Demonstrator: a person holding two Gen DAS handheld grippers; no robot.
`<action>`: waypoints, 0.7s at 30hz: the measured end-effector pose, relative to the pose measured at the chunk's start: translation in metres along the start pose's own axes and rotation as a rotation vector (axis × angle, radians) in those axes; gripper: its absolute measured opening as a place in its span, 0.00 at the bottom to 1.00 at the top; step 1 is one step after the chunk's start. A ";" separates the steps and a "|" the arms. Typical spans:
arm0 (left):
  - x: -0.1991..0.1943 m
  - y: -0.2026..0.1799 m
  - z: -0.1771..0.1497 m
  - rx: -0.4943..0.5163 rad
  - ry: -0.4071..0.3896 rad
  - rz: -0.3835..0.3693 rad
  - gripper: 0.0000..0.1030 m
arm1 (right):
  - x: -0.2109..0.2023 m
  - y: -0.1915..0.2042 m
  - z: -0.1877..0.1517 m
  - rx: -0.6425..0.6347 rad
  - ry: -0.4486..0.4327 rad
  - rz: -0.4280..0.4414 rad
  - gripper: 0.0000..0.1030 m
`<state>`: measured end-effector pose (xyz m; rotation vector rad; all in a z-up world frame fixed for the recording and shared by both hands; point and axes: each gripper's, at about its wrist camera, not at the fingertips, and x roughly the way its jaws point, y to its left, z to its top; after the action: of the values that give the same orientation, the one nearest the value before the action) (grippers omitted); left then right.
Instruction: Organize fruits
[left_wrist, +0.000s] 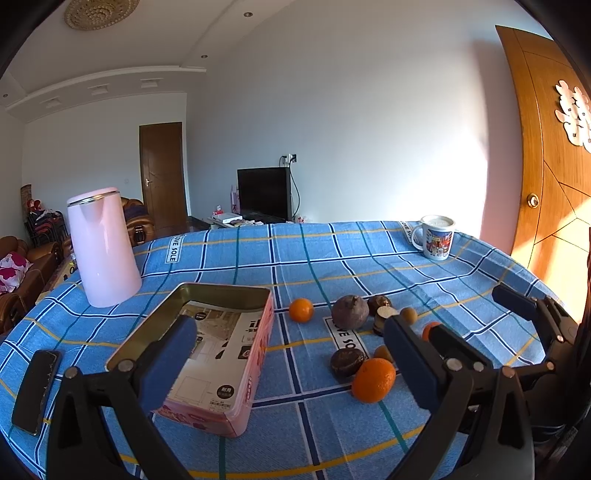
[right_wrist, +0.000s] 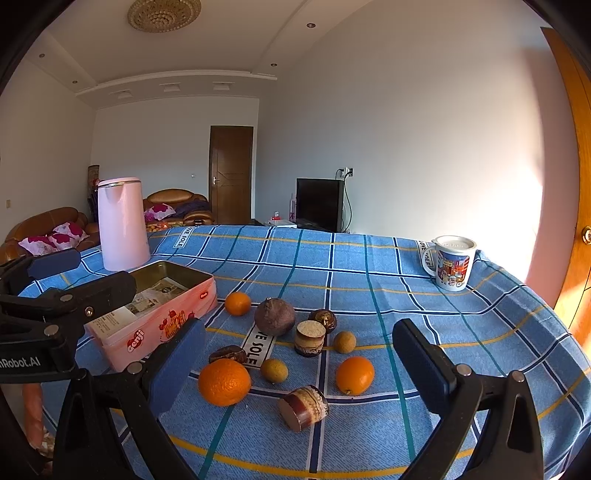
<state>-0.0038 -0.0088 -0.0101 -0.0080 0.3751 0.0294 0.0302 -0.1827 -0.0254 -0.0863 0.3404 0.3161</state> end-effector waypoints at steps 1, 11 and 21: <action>0.001 0.000 -0.001 0.000 0.001 -0.001 1.00 | 0.001 0.000 -0.001 0.000 0.002 -0.002 0.99; 0.026 -0.007 -0.024 0.001 0.092 -0.058 1.00 | 0.008 -0.009 -0.019 -0.028 0.045 -0.044 0.99; 0.044 -0.020 -0.045 -0.003 0.174 -0.148 0.83 | 0.026 -0.021 -0.042 -0.028 0.158 0.012 0.79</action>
<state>0.0216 -0.0280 -0.0680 -0.0411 0.5473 -0.1179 0.0470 -0.2008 -0.0730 -0.1377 0.4929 0.3264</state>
